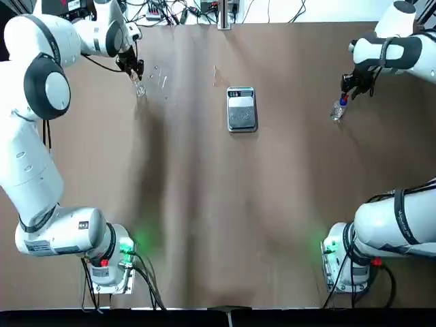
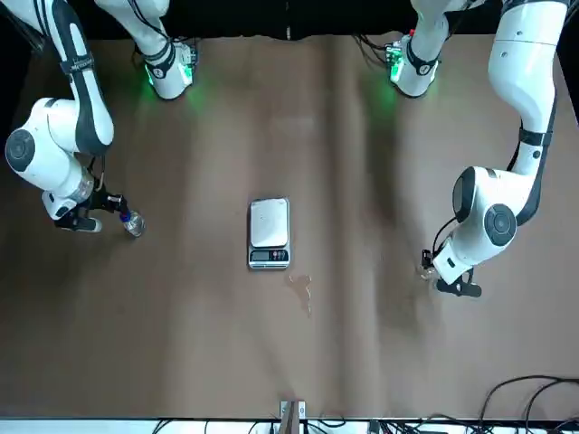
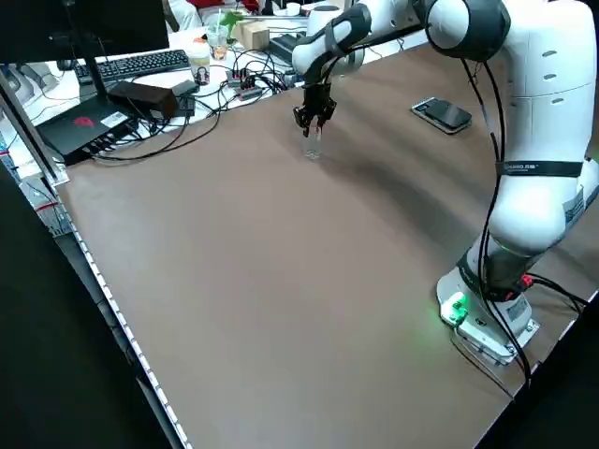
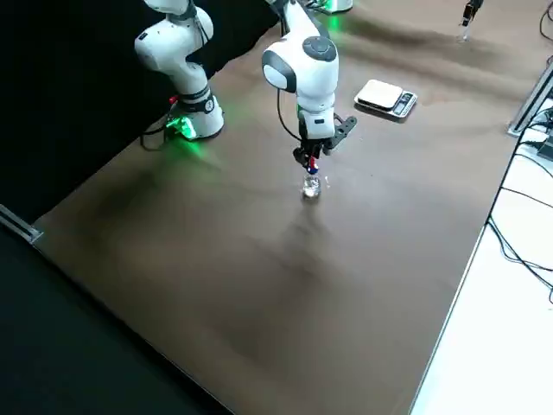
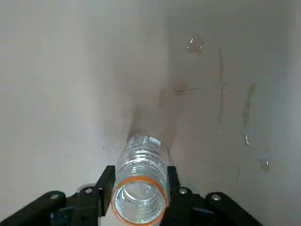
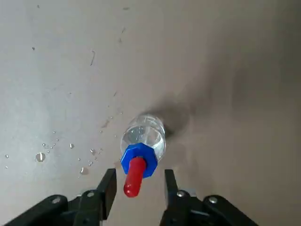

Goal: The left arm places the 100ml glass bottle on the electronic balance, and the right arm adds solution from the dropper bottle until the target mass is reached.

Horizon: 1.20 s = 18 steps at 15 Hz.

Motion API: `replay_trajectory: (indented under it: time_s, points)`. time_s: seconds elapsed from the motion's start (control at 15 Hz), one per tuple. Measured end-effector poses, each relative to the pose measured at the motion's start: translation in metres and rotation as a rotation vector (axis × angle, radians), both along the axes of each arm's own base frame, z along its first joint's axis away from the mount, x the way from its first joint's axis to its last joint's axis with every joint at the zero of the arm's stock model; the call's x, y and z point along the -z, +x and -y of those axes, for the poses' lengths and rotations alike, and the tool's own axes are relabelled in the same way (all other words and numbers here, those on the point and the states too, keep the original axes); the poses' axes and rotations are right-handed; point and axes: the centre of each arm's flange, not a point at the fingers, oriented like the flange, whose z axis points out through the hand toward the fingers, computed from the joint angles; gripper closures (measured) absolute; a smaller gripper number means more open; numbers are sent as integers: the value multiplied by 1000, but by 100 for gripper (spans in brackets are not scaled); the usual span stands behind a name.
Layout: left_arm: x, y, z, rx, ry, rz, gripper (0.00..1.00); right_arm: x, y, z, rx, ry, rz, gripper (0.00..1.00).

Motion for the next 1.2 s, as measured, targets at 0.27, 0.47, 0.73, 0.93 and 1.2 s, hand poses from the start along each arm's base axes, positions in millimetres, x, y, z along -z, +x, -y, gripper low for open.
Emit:
replay_trajectory:
  time_s: [0.27, 0.47, 0.73, 0.93, 1.2]
  points:
    - [0, 0, 0, 0, 0, 0, 52, 1, 0, 0, -1, 0, -1, 56]
    - [-2, 1, 0, 0, -1, 8, 52, 3, 0, 0, -2, 0, -4, 58]
    - [-36, 2, 37, 10, -20, 12, 52, 5, 0, -1, -3, 1, -7, 61]
    - [-67, -8, 97, -3, -17, -38, 52, 7, 0, -1, -4, 1, -8, 63]
    - [-100, -39, 217, -55, 5, -51, 52, 7, 0, -1, -4, 1, -9, 71]
